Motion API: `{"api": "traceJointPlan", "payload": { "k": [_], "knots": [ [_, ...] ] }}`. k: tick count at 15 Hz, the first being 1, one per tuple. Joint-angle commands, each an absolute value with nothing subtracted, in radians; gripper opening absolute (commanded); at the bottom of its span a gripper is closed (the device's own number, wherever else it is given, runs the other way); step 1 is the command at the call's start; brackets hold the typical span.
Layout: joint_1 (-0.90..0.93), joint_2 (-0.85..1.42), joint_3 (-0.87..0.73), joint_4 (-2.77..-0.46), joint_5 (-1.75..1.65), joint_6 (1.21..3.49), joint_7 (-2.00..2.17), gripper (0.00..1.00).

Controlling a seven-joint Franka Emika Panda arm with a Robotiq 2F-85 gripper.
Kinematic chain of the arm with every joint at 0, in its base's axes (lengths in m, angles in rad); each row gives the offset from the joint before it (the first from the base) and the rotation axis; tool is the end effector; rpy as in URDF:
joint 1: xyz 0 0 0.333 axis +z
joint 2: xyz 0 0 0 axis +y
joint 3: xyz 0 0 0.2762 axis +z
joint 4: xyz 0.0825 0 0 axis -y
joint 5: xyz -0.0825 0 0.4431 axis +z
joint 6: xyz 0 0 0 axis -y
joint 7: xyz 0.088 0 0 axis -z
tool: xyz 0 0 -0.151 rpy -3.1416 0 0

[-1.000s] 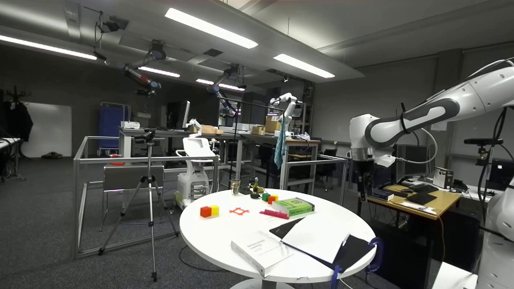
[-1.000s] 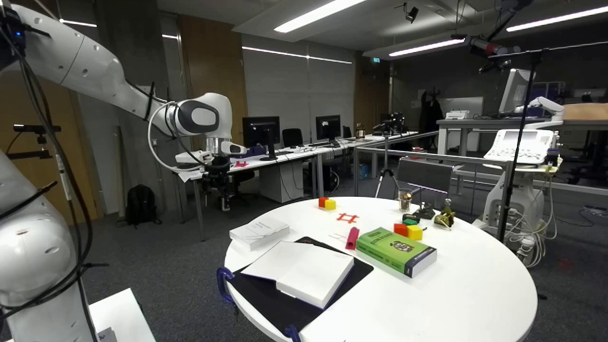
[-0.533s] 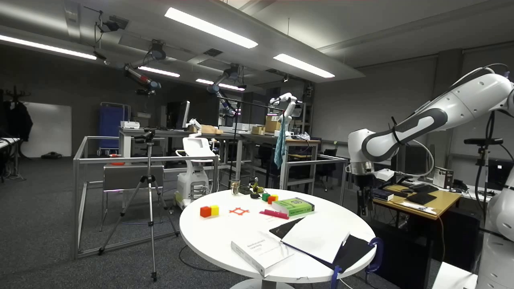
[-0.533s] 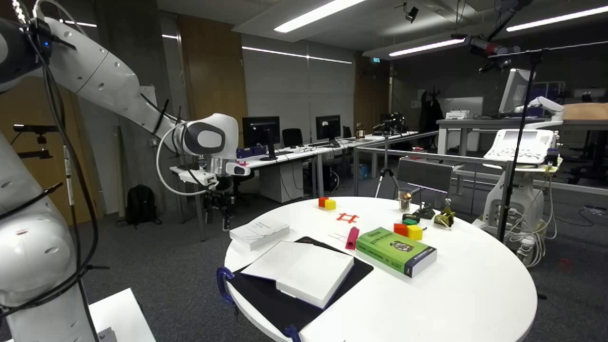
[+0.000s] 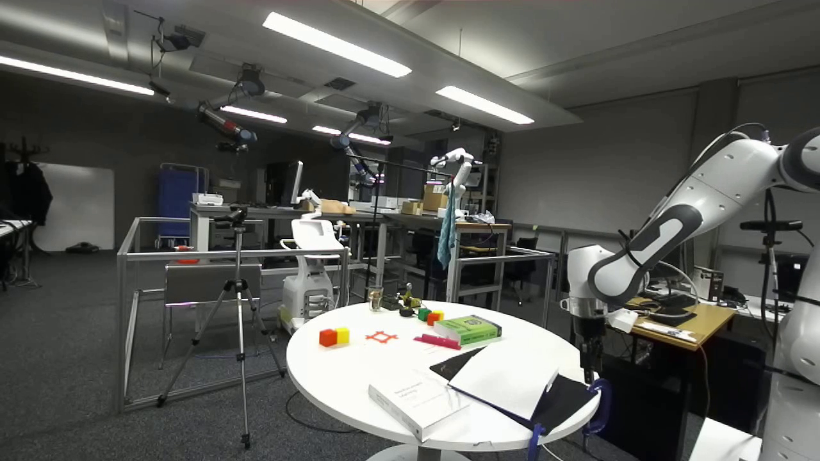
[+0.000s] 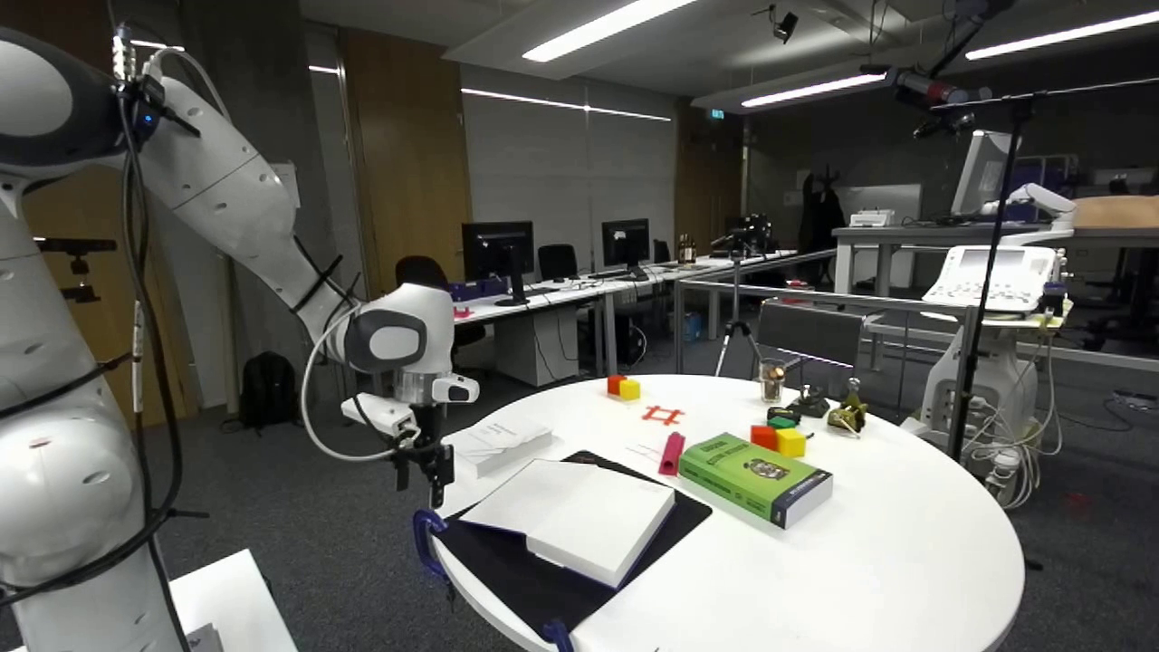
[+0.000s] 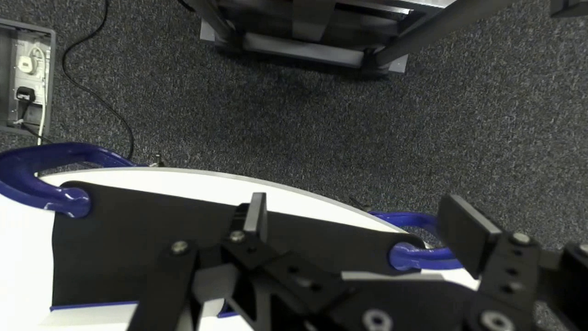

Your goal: Push the open book backwards, then close the book

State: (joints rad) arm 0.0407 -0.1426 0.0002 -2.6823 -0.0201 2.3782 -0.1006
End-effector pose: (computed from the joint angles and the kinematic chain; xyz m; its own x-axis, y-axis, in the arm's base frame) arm 0.4236 0.0165 0.1364 0.9747 0.1548 -0.1612 0.1561 -0.9877 -0.0048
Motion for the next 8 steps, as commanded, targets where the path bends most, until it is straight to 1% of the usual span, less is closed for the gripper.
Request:
{"api": "traceJointPlan", "payload": {
  "k": [1, 4, 8],
  "knots": [
    [-0.007, -0.083, -0.042, -2.739, -0.039, 2.513, -0.168, 1.0],
    [-0.043, -0.016, -0.07, -2.743, -0.065, 2.586, -0.182, 1.0],
    [-0.073, 0.056, -0.092, -2.712, -0.114, 2.617, -0.16, 1.0]
  ]
}}
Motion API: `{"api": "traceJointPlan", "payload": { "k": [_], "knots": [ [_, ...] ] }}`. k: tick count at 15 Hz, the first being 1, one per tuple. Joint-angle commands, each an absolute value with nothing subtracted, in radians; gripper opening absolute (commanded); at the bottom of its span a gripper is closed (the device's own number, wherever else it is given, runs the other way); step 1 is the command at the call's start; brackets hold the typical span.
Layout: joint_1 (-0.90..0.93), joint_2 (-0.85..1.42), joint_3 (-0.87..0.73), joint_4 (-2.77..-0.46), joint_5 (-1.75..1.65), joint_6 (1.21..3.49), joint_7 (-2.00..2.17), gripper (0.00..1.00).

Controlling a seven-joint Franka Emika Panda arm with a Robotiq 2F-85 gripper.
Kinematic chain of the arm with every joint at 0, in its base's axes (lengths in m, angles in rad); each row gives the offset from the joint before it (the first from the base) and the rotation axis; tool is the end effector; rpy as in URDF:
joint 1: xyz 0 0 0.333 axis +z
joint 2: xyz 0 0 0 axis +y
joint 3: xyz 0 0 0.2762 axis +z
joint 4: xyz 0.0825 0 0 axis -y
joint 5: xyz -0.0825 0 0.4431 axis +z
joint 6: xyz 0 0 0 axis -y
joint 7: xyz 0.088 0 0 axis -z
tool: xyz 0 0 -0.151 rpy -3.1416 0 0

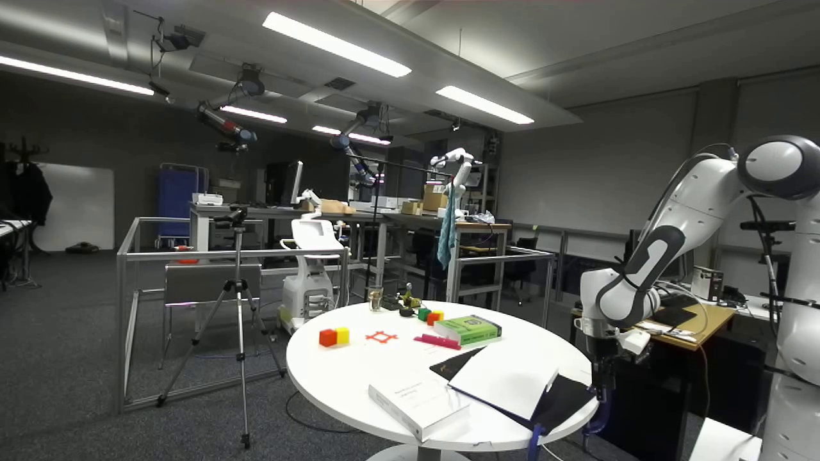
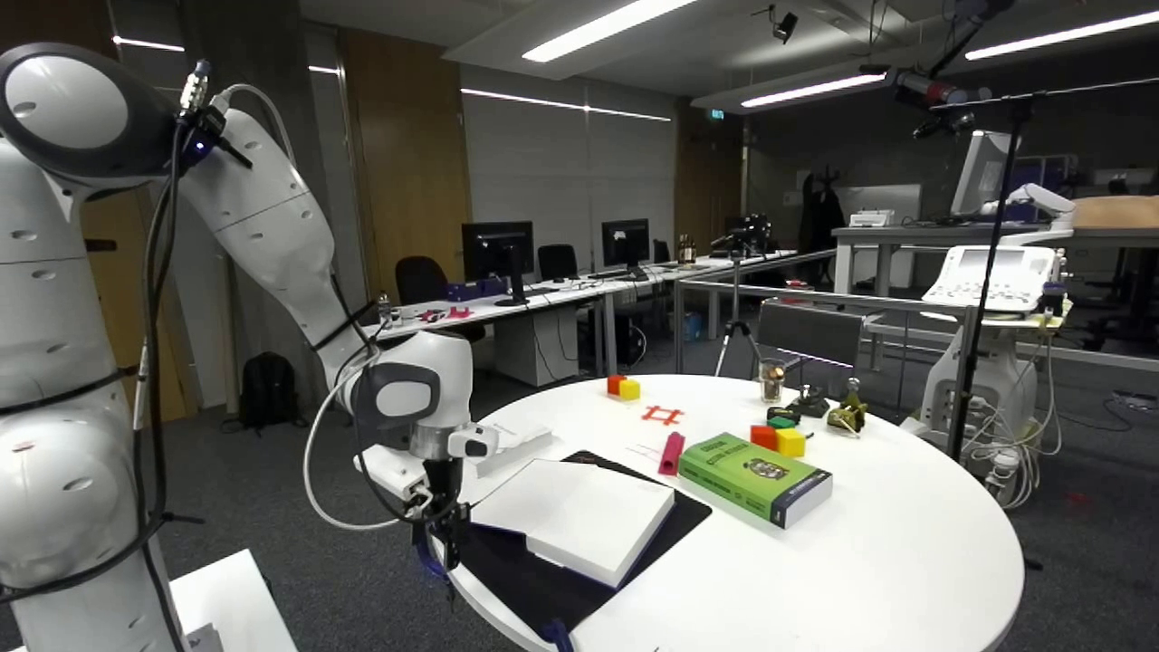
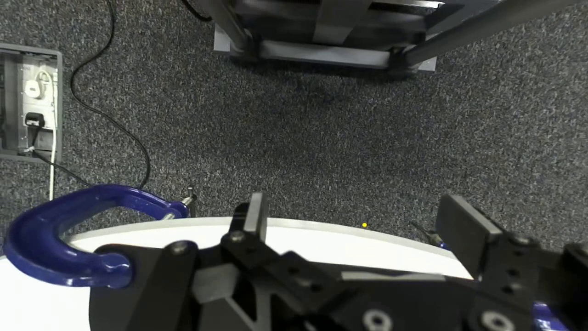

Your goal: Push the open book backwards, then close the book

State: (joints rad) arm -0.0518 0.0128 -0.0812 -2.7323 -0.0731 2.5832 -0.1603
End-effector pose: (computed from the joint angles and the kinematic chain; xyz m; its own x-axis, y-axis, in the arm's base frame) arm 0.3922 -0.0531 0.0681 0.9822 0.0907 -0.1647 0.0925 -0.9957 0.0030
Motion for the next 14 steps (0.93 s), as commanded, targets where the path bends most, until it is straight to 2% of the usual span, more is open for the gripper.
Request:
{"api": "traceJointPlan", "payload": {
  "k": [1, 14],
  "knots": [
    [-0.076, 0.07, -0.095, -2.704, -0.128, 2.626, -0.15, 1.0],
    [-0.052, 0.22, -0.105, -2.525, -0.279, 2.64, -0.069, 1.0]
  ]
}}
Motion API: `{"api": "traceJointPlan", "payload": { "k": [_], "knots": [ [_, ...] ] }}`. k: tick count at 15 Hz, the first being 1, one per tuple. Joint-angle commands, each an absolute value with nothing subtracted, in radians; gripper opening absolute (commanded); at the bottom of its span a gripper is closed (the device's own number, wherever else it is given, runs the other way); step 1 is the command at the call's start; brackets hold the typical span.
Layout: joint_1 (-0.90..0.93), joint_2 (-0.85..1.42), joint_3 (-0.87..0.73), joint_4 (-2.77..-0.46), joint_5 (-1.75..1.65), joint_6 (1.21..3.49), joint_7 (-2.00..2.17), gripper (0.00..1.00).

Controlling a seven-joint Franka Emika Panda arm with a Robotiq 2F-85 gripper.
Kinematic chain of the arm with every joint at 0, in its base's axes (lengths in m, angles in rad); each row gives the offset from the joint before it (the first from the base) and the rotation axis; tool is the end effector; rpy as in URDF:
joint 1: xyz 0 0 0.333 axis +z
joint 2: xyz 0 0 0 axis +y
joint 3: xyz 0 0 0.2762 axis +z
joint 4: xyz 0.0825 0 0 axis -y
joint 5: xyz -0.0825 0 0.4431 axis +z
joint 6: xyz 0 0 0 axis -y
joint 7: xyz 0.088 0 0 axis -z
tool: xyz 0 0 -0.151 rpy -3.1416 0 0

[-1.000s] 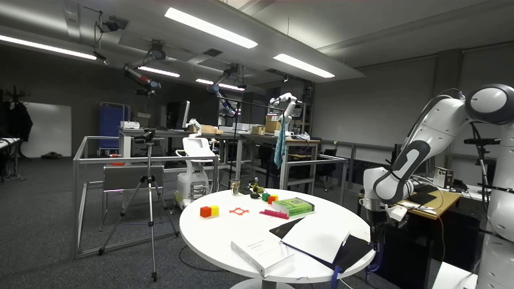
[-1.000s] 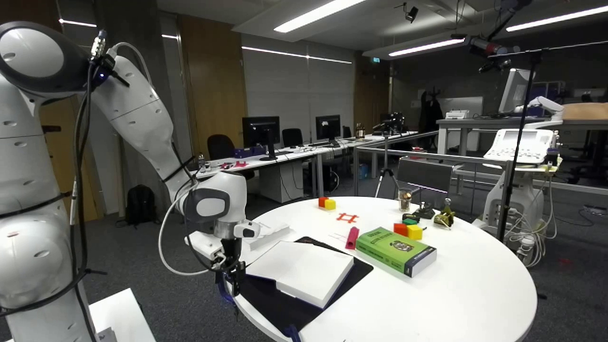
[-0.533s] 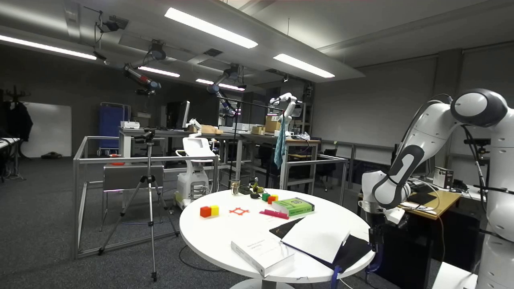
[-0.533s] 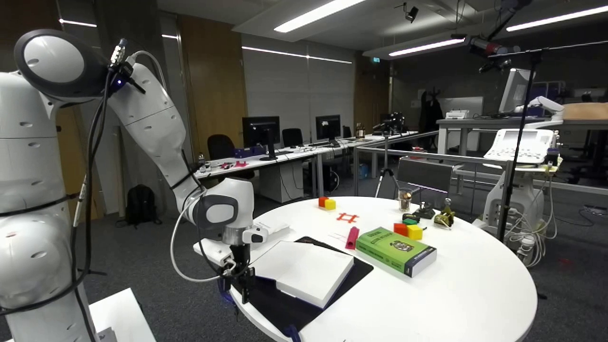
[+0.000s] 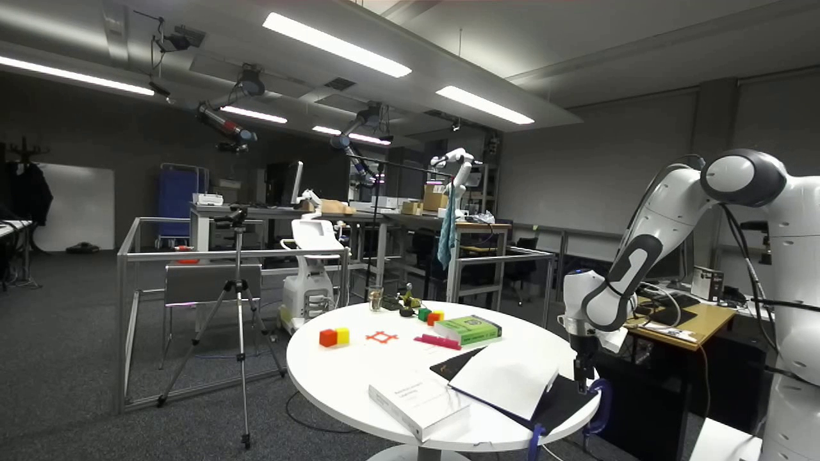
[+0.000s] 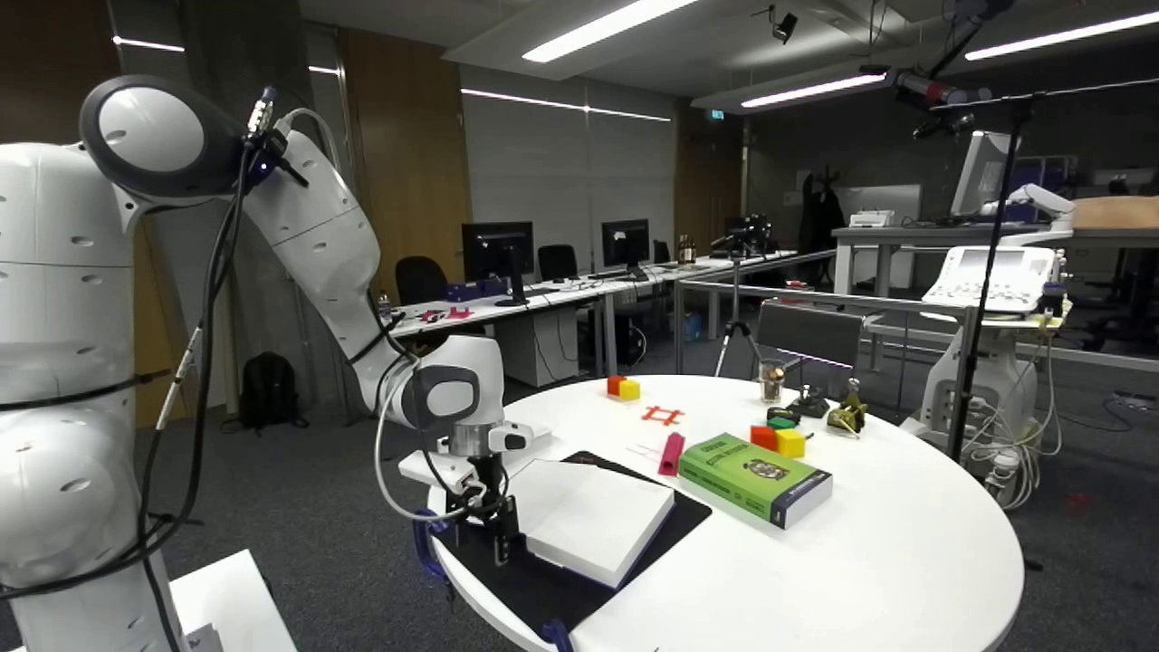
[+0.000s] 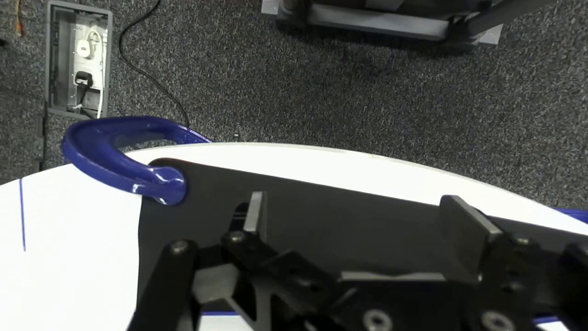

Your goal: Push the open book backwards, then close the book

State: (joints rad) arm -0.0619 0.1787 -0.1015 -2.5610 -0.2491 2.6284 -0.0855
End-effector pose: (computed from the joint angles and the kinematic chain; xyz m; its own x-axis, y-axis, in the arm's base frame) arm 0.4438 -0.0769 0.0552 0.9813 0.1381 -0.1339 0.1524 -0.9829 0.1030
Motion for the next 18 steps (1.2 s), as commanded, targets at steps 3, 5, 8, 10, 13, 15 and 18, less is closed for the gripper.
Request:
{"api": "traceJointPlan", "payload": {
  "k": [3, 5, 8, 10, 13, 15, 18],
  "knots": [
    [-0.042, 0.254, -0.104, -2.509, -0.28, 2.646, -0.066, 1.0],
    [-0.036, 0.273, -0.106, -2.499, -0.278, 2.661, -0.057, 1.0],
    [-0.029, 0.297, -0.109, -2.479, -0.271, 2.681, -0.046, 1.0],
    [-0.027, 0.316, -0.107, -2.461, -0.266, 2.689, -0.046, 1.0],
    [-0.025, 0.341, -0.099, -2.434, -0.254, 2.697, -0.052, 1.0],
    [-0.025, 0.355, -0.09, -2.414, -0.246, 2.703, -0.06, 1.0],
    [-0.016, 0.374, -0.088, -2.384, -0.245, 2.705, -0.059, 1.0]
  ]
}}
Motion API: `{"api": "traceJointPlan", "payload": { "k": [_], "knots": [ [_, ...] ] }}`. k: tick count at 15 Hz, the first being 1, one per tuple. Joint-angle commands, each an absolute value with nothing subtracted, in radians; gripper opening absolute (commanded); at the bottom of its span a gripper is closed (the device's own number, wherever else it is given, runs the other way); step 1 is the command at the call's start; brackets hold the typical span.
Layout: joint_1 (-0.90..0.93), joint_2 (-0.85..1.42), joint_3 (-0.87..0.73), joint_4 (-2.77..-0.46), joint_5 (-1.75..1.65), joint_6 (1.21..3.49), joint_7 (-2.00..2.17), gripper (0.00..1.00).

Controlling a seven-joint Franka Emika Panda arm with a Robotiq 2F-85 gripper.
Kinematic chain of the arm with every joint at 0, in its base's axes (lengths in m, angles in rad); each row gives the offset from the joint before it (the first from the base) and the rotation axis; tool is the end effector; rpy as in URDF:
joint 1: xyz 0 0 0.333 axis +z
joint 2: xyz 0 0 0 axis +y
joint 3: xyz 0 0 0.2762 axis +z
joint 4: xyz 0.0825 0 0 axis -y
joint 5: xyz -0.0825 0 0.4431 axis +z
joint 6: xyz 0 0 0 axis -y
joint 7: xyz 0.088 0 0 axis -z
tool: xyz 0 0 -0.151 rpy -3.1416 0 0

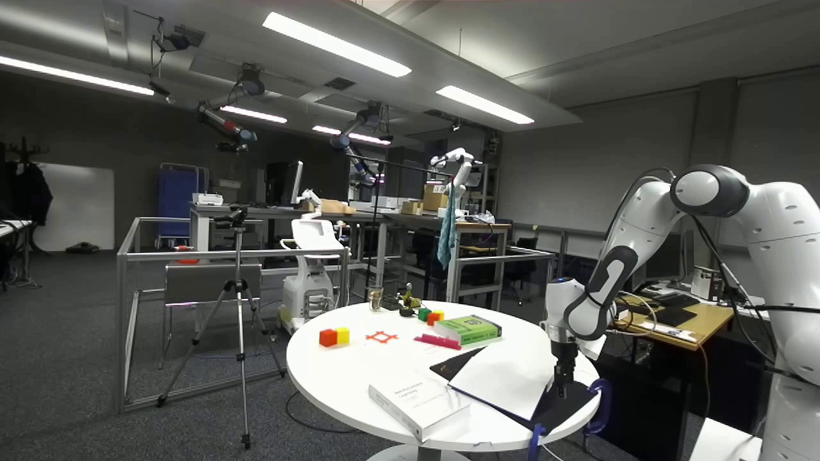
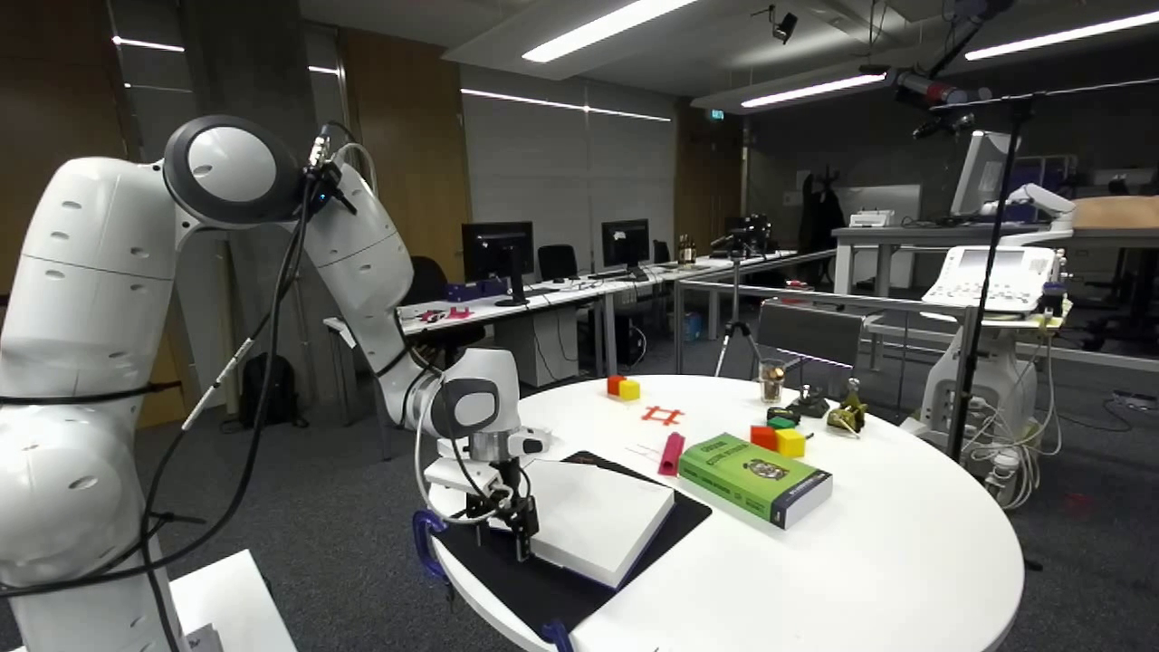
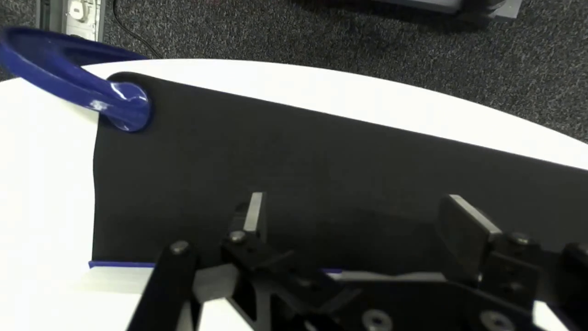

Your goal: Push the open book backwards, then close the book

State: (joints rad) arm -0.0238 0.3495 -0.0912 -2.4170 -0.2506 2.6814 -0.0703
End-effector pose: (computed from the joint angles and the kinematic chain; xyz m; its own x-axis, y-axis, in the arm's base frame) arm 0.4825 -0.0598 0.0248 0.9775 0.1807 -0.1091 0.1929 -0.9746 0.1140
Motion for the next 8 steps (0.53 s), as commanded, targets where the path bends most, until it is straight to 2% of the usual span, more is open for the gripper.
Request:
{"api": "traceJointPlan", "payload": {
  "k": [1, 8],
  "knots": [
    [-0.017, 0.378, -0.081, -2.375, -0.239, 2.702, -0.067, 1.0],
    [-0.017, 0.412, -0.067, -2.333, -0.225, 2.705, -0.07, 1.0]
  ]
}}
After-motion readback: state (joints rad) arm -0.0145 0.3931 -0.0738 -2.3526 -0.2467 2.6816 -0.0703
